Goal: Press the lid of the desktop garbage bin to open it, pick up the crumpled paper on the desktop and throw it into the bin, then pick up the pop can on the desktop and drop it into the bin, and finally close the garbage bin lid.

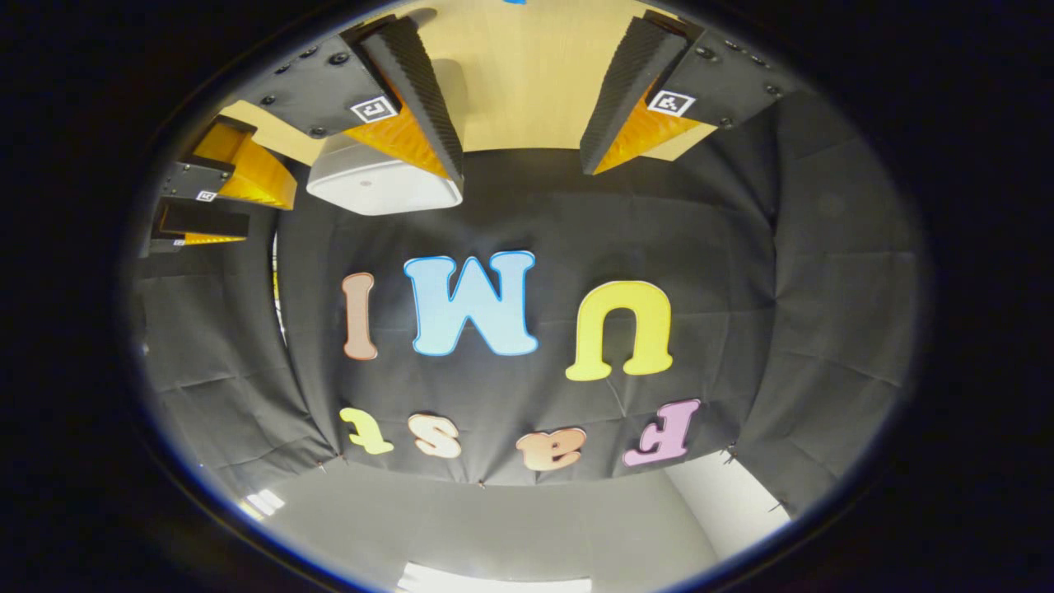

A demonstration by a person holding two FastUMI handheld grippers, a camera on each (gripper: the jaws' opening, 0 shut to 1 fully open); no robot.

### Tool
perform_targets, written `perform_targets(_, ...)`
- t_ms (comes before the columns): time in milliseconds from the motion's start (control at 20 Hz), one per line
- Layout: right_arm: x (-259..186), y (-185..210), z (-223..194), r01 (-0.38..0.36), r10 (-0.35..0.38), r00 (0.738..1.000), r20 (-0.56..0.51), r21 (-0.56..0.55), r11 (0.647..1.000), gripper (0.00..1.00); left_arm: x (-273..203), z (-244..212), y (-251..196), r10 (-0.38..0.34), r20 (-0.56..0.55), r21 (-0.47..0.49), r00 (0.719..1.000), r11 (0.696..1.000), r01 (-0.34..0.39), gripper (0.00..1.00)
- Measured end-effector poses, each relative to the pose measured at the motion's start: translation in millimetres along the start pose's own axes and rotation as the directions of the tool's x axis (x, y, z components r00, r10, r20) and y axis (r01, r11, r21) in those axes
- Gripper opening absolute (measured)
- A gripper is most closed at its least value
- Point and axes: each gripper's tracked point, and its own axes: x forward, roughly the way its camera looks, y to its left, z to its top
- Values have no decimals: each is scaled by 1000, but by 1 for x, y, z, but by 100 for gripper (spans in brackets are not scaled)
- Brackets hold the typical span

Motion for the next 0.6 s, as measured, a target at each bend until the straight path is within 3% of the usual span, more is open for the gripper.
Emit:
perform_targets(50,0,-1,-2,0,0,1000,-2,0,1000,97,0,-2,-1,1,-5,0,1000,1000,-1,91)
perform_targets(100,2,-1,-3,1,-1,1000,-4,-1,1000,97,2,-3,-1,0,-8,-1,1000,1000,0,98)
perform_targets(200,2,-1,-7,-2,2,1000,-10,0,1000,97,3,-5,-2,1,-13,1,1000,1000,-1,98)
perform_targets(250,4,-2,-7,-4,4,1000,-12,1,1000,97,4,-4,-2,2,-12,5,1000,1000,-1,91)
perform_targets(300,6,-1,-8,-10,10,1000,-14,3,1000,97,4,-4,-2,4,-11,9,1000,1000,-4,97)
perform_targets(450,13,0,-6,-17,17,1000,-10,5,1000,96,9,-5,-2,6,-12,7,1000,1000,-6,97)
perform_targets(500,15,-1,-5,-14,14,1000,-8,2,1000,94,11,-7,-2,7,-14,6,1000,1000,-7,91)
perform_targets(600,20,2,-5,-19,19,1000,-10,-2,1000,88,14,-8,-2,5,-22,3,1000,1000,-5,91)
